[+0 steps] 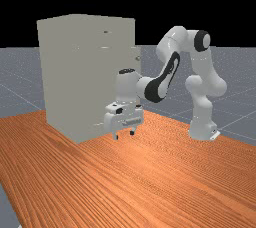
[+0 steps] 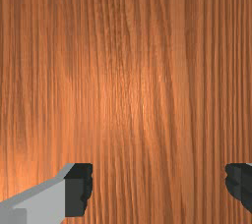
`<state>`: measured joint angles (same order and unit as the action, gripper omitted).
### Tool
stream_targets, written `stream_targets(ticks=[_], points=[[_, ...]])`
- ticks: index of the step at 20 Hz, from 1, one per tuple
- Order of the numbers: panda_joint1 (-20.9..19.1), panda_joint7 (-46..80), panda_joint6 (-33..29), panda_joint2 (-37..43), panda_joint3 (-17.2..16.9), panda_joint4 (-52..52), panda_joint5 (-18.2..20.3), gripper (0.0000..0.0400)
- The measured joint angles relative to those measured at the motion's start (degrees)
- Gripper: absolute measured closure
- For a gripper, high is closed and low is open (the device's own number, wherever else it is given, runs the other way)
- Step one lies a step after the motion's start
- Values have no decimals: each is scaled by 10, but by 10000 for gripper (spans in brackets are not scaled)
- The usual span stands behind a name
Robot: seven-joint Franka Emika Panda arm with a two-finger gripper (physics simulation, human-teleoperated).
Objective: Open the cabinet door
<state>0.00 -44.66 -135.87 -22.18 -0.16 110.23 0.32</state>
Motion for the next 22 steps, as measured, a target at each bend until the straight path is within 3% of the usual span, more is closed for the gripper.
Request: stream_targets(ticks=[4, 5, 6, 7, 9, 12, 15, 22], points=[[1, 32, 23, 2, -19, 10, -17, 0], [20, 186, 78, 55, -33, 60, -28, 154], [40, 329, 132, 98, -39, 73, -25, 249], [55, 463, 175, 121, -44, 72, -16, 307], [70, 687, 240, 131, -57, 57, 16, 365], [65, 801, 272, 126, -68, 46, 51, 392], [66, 850, 280, 149, -71, 53, 53, 398], [62, 903, 262, 371, -69, 206, 9, 400]])
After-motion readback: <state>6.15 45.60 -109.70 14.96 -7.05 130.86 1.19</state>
